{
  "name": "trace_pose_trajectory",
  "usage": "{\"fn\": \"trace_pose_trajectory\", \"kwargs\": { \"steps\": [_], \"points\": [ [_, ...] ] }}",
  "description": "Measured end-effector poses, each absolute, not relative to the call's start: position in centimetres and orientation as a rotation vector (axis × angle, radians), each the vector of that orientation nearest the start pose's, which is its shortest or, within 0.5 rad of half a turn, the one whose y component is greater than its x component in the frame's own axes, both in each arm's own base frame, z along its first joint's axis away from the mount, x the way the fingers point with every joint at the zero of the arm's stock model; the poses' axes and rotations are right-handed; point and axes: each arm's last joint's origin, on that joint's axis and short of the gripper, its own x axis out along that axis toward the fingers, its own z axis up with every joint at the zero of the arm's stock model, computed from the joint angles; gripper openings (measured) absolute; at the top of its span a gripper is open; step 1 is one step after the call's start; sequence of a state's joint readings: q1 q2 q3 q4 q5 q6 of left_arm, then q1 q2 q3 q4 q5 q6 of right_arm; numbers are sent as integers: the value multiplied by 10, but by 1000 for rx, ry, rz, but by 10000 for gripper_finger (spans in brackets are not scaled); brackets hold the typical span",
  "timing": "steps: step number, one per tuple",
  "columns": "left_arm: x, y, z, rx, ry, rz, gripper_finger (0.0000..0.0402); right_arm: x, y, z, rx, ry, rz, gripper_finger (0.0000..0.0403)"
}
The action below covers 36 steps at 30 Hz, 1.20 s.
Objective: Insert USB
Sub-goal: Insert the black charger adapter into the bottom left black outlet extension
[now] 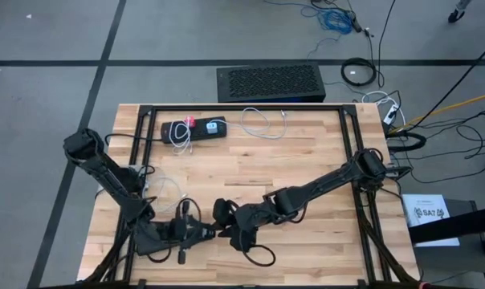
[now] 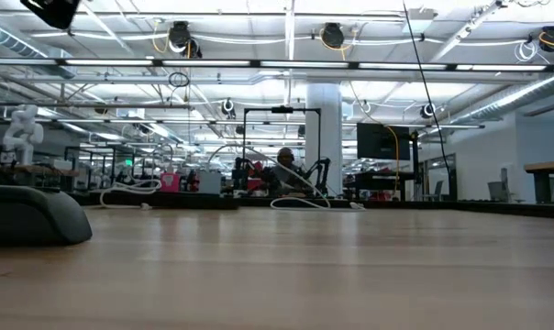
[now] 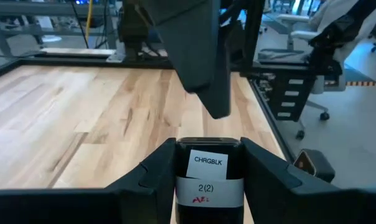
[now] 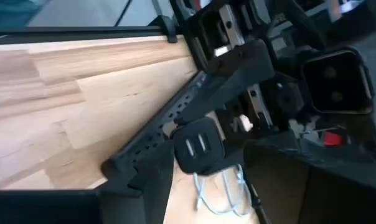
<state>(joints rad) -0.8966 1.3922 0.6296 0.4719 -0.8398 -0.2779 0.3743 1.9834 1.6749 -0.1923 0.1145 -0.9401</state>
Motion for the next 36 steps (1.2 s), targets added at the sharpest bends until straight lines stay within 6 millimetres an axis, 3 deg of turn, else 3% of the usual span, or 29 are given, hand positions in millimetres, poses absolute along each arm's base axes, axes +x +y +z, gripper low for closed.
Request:
{"fn": "trace_pose_trajectory", "kwargs": {
  "steps": [7, 13, 24, 27, 31, 36],
  "points": [
    [202, -190, 211, -56, 226, -60, 150, 430, 166, 279, -1039, 358, 493, 187],
    [208, -184, 208, -38, 253, -89, 150, 435, 167, 257, -1091, 425, 532, 187],
    [220, -174, 210, -66, 257, -135, 150, 439, 167, 249, -1146, 442, 506, 187],
    [221, -173, 210, -69, 259, -143, 150, 439, 167, 250, -1157, 436, 503, 172],
    [221, -173, 209, -70, 276, -158, 150, 442, 167, 244, -1170, 435, 497, 120],
    [220, -173, 207, -63, 293, -164, 150, 445, 168, 237, -1195, 443, 484, 118]
  ]
}}
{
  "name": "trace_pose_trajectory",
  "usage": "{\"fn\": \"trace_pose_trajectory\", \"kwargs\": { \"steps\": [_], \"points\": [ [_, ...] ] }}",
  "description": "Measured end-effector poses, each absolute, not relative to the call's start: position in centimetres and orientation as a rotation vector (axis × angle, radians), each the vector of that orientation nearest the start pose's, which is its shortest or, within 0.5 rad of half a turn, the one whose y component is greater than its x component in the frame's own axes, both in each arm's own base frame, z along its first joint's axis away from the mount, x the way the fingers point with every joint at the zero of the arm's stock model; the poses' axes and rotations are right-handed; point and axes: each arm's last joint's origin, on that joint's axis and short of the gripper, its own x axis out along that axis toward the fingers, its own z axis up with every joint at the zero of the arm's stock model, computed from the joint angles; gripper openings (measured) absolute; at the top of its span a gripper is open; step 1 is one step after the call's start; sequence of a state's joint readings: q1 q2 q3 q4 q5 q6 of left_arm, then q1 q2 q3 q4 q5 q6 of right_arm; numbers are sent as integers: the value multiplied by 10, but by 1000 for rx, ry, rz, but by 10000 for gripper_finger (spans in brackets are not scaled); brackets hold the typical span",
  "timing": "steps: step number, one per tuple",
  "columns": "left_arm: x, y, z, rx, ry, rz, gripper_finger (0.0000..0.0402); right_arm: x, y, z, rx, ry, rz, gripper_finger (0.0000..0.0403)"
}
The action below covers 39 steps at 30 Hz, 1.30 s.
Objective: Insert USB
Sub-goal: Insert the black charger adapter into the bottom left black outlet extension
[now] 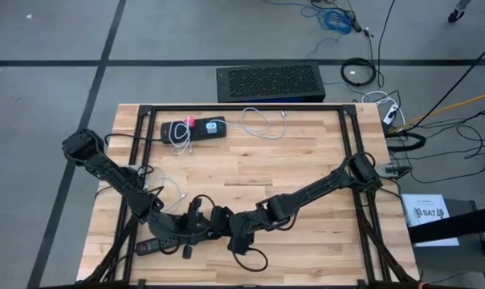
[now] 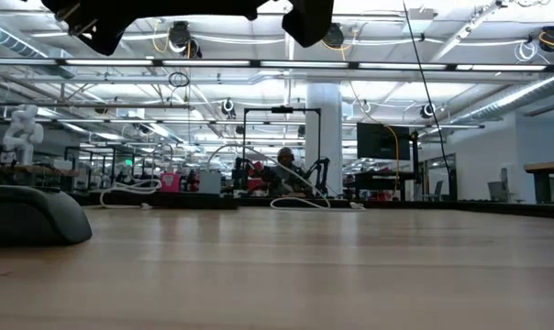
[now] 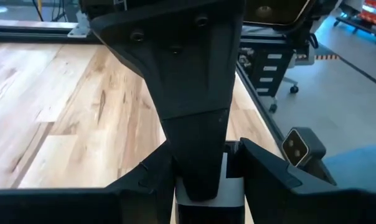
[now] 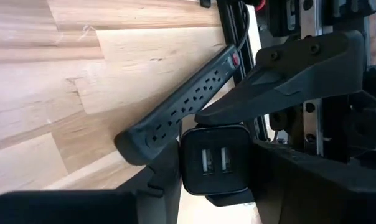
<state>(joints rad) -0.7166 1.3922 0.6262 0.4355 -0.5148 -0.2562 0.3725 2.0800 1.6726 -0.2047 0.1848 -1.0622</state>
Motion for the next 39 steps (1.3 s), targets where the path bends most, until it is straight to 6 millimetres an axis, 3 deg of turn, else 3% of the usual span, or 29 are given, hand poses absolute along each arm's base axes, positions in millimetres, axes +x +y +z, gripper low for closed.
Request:
{"fn": "trace_pose_trajectory", "kwargs": {
  "steps": [9, 14, 18, 24, 31, 39],
  "points": [
    [219, -172, 207, -122, 308, -138, 150, 444, 168, 240, -1173, 466, 425, 118],
    [211, -171, 217, -123, 299, -125, 214, 445, 166, 244, -1133, 468, 363, 118],
    [201, -168, 227, -118, 354, -79, 221, 445, 165, 247, -1136, 473, 332, 118],
    [186, -162, 237, -154, 439, -71, 166, 445, 165, 251, -1112, 486, 331, 118],
    [155, -166, 222, -270, 854, -109, 20, 443, 162, 254, -1108, 518, 334, 118],
    [111, -185, 186, -276, 1160, 78, 3, 441, 160, 249, -1125, 561, 380, 118]
  ]
}}
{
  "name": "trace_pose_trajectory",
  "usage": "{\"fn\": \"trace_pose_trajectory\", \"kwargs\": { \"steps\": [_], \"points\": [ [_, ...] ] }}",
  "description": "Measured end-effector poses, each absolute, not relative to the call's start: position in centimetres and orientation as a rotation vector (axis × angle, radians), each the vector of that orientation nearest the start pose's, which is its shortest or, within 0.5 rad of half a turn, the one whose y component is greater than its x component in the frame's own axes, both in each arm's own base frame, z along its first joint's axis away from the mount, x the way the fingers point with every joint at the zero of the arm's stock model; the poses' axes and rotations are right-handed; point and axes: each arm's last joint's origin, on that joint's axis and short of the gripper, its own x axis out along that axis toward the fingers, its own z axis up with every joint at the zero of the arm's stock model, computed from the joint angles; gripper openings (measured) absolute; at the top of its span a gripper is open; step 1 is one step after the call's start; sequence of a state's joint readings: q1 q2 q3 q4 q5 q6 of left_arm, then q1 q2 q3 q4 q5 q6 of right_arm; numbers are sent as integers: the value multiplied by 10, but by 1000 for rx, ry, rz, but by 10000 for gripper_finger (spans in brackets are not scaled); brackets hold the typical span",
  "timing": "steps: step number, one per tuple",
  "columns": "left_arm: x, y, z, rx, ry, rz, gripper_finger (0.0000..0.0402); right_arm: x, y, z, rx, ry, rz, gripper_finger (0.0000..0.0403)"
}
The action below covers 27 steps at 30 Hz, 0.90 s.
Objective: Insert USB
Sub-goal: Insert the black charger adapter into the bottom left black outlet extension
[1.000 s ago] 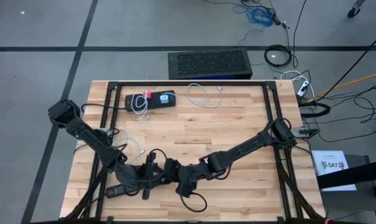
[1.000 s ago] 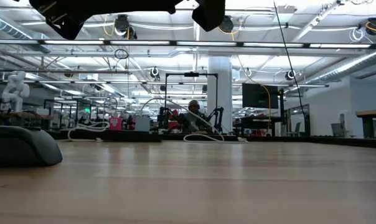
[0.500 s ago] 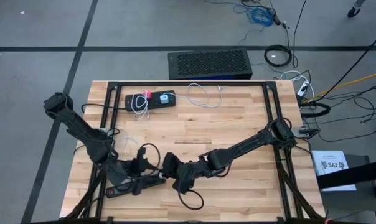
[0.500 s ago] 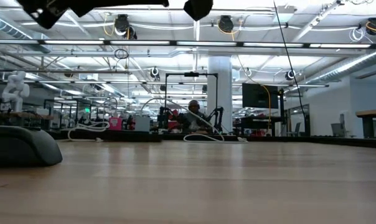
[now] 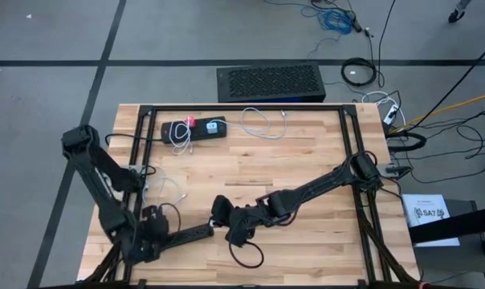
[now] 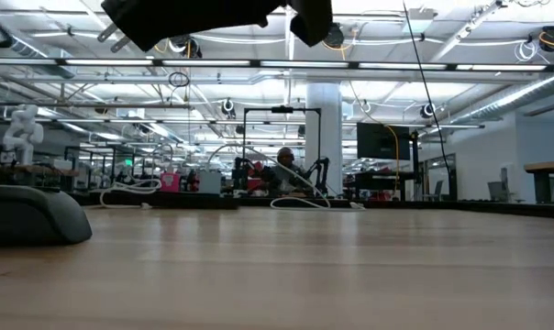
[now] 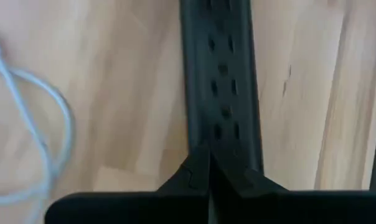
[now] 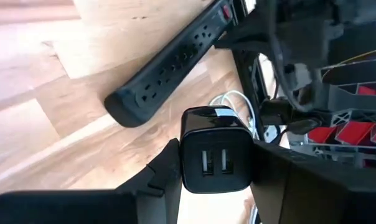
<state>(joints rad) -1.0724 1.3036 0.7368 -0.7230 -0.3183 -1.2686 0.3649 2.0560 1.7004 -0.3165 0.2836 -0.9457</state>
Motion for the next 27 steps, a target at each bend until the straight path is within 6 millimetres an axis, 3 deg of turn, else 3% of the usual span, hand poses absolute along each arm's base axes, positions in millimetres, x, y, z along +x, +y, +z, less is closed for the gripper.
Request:
{"fn": "trace_pose_trajectory", "kwargs": {
  "steps": [8, 16, 23, 27],
  "points": [
    [108, -201, 149, -176, 1226, 186, 3, 443, 154, 248, -1133, 514, 505, 118],
    [135, -199, 126, -48, 1193, 194, 3, 443, 151, 246, -1124, 488, 606, 118],
    [157, -190, 136, -26, 1057, 215, 2, 445, 154, 238, -1120, 485, 682, 118],
    [154, -193, 167, -93, 1028, 161, 2, 451, 156, 238, -1099, 516, 688, 118]
  ]
}}
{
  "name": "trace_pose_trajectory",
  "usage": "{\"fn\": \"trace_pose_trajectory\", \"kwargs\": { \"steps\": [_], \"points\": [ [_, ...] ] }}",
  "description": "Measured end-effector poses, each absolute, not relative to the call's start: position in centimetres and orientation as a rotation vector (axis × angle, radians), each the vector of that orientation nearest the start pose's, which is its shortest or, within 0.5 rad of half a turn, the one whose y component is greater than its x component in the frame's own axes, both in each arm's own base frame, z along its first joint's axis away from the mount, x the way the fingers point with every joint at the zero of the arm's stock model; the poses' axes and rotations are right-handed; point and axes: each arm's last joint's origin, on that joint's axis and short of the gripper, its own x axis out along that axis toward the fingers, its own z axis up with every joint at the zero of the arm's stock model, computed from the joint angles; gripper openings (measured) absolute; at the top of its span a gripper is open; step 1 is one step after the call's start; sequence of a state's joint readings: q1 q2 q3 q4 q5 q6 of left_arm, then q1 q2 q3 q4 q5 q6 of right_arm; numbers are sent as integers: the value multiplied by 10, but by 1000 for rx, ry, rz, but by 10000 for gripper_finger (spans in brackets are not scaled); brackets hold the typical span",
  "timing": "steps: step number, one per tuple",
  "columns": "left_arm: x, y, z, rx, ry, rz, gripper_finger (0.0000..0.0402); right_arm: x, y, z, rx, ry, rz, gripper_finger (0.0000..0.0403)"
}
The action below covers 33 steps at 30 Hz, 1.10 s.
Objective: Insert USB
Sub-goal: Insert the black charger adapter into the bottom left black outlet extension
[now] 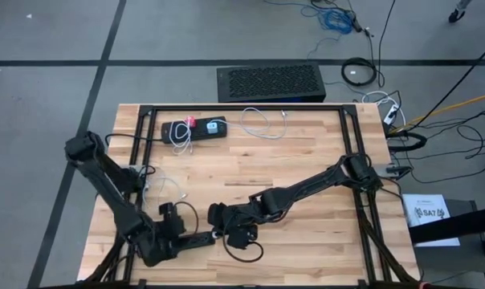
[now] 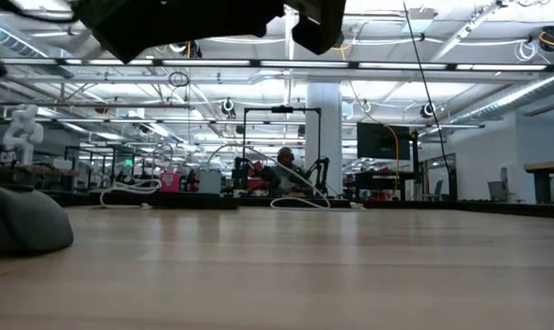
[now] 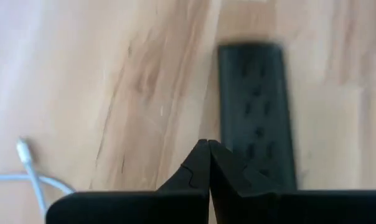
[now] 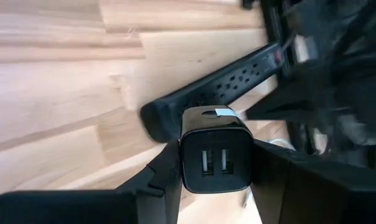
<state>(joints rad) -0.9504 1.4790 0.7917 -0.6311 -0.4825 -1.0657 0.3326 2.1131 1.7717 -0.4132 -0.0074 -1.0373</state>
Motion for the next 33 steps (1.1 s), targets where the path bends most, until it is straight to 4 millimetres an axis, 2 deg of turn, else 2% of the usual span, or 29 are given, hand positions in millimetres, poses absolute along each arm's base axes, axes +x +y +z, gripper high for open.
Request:
{"fn": "trace_pose_trajectory", "kwargs": {
  "steps": [5, 7, 13, 18, 26, 33],
  "points": [
    [148, -195, 208, -182, 1047, 77, 2, 455, 157, 240, -1092, 528, 690, 118],
    [145, -198, 212, -238, 1115, 39, 2, 457, 158, 243, -1085, 505, 678, 118],
    [132, -212, 194, -290, 1361, 18, 2, 458, 159, 240, -1057, 521, 695, 118],
    [120, -219, 185, -309, 1388, 103, 2, 459, 157, 241, -1058, 514, 693, 118],
    [129, -223, 169, -247, 1373, 120, 2, 461, 151, 237, -1075, 525, 695, 118],
    [148, -213, 164, -163, 1310, 132, 2, 466, 152, 218, -1143, 540, 753, 118]
  ]
}}
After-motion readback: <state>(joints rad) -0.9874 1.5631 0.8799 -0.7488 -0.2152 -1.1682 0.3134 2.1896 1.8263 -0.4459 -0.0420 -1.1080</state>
